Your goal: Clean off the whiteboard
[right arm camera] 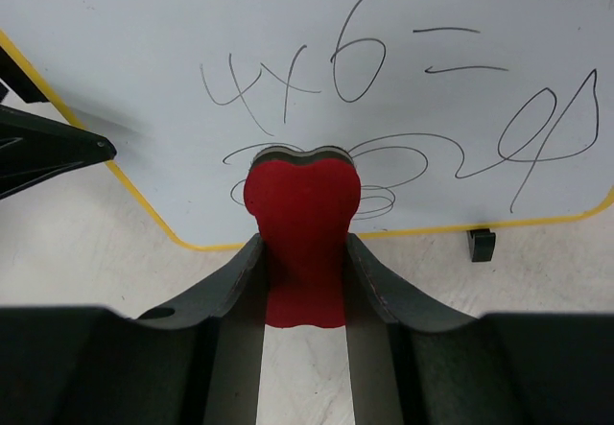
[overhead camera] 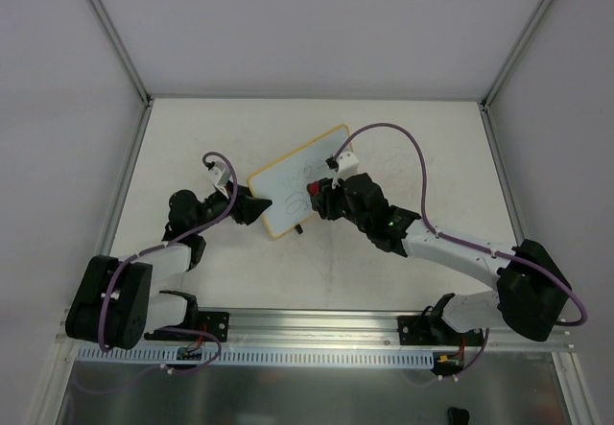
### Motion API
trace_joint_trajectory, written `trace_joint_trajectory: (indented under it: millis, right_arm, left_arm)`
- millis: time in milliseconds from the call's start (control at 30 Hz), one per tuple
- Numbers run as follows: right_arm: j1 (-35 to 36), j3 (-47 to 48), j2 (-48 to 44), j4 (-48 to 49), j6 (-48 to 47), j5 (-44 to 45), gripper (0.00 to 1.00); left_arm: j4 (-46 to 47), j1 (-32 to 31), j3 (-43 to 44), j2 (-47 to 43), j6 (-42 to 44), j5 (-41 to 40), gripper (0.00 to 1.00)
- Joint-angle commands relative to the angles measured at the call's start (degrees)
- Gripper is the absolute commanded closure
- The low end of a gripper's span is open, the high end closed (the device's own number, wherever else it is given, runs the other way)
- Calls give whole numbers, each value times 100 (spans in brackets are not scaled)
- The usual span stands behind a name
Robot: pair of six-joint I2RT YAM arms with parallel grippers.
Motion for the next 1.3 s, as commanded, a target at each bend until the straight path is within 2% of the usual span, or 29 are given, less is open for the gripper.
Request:
trace_joint_trajectory:
  millis: [0, 100, 133, 300, 433, 600, 800, 900, 967, 1133, 1267]
  right_arm:
    - [13, 5, -108, 763, -360, 61, 100]
    - [13, -47, -108, 956, -413, 61, 100]
    - [13, -47, -73, 983, -439, 61, 100]
    - [13, -3, 68, 1114, -553, 96, 100]
    - [13, -117, 173, 1457, -615, 88, 100]
    - [13, -197, 375, 1835, -729, -35, 100]
    - [100, -750, 498, 3379, -1072, 35, 100]
    - [179, -864, 577, 3742, -1265, 131, 100]
    - [223, -839, 647, 3752, -1353, 175, 100]
    - [259, -759, 709, 3761, -1389, 167, 100]
    - [294, -689, 788, 3761, -1424, 202, 100]
  left_arm:
    - [963, 20, 82, 229, -388, 71, 46]
    - [1376, 38, 11, 422, -521, 89, 50]
    - [1377, 38, 11, 466, -539, 98, 56]
    - [1368, 38, 46, 484, -592, 176, 69]
    - [1474, 38, -6, 467, -662, 203, 72]
    - [1606, 38, -59, 501, -820, 230, 71]
    - [1833, 46, -77, 668, -1101, 203, 73]
    - [1957, 55, -112, 747, -1145, 159, 76]
    - [1966, 47, -86, 826, -1154, 159, 80]
    - [2045, 46, -103, 880, -1155, 212, 80]
    - [1879, 46, -95, 827, -1049, 238, 88]
